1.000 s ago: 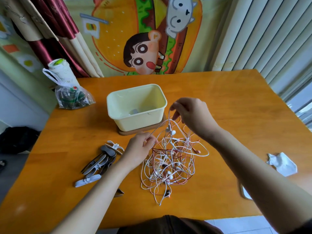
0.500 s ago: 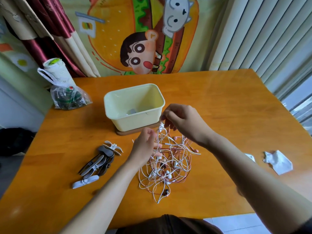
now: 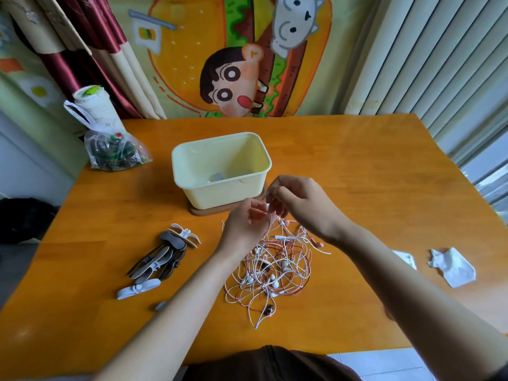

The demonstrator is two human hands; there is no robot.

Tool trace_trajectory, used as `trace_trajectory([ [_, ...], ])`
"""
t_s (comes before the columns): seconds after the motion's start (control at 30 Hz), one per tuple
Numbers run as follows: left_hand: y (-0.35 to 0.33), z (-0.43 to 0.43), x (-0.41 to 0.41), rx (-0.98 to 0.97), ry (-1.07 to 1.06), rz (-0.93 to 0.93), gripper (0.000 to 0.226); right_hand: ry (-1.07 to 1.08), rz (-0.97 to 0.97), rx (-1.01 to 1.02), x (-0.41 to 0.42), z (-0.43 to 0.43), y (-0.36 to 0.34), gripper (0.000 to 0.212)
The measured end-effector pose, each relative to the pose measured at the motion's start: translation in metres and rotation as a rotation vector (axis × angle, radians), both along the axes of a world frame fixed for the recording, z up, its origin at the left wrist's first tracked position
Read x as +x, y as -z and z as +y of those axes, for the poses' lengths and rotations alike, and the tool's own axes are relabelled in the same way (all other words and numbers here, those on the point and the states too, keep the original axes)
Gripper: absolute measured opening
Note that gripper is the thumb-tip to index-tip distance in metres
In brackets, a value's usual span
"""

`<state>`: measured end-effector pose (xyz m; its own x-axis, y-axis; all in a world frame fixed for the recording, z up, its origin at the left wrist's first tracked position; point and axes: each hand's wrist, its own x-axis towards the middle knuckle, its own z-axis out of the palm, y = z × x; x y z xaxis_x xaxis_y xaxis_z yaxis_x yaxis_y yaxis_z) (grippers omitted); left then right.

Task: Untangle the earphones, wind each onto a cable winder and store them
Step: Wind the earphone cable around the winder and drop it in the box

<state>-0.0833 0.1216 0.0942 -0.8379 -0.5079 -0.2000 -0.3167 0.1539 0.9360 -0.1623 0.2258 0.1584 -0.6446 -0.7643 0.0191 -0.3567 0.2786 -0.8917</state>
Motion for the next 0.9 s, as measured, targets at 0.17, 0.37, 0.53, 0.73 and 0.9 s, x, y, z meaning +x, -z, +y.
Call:
trace_trajectory([
  [0.17,0.005,-0.01,0.01,-0.037,0.002,0.011,0.013,0.151,0.053,-0.016,-0.007,0.006,0.004,0.029],
  [0.37,0.002,-0.025,0.015,-0.17,-0.098,0.092,0.015,0.297,0.224,0.291,-0.029,0.012,0.023,0.027],
  [0.53,-0.007,-0.027,0.014,-0.24,-0.104,0.169,0.027,0.273,0.237,0.328,-0.027,0.014,0.034,0.022],
  [0.73,-0.004,-0.02,0.018,-0.182,-0.022,0.151,0.018,0.054,0.192,0.257,-0.014,0.006,0.028,0.023],
  [0.9,-0.012,-0.016,0.019,-0.118,0.0,0.145,0.024,0.059,0.073,0.109,-0.005,-0.003,0.03,0.021],
])
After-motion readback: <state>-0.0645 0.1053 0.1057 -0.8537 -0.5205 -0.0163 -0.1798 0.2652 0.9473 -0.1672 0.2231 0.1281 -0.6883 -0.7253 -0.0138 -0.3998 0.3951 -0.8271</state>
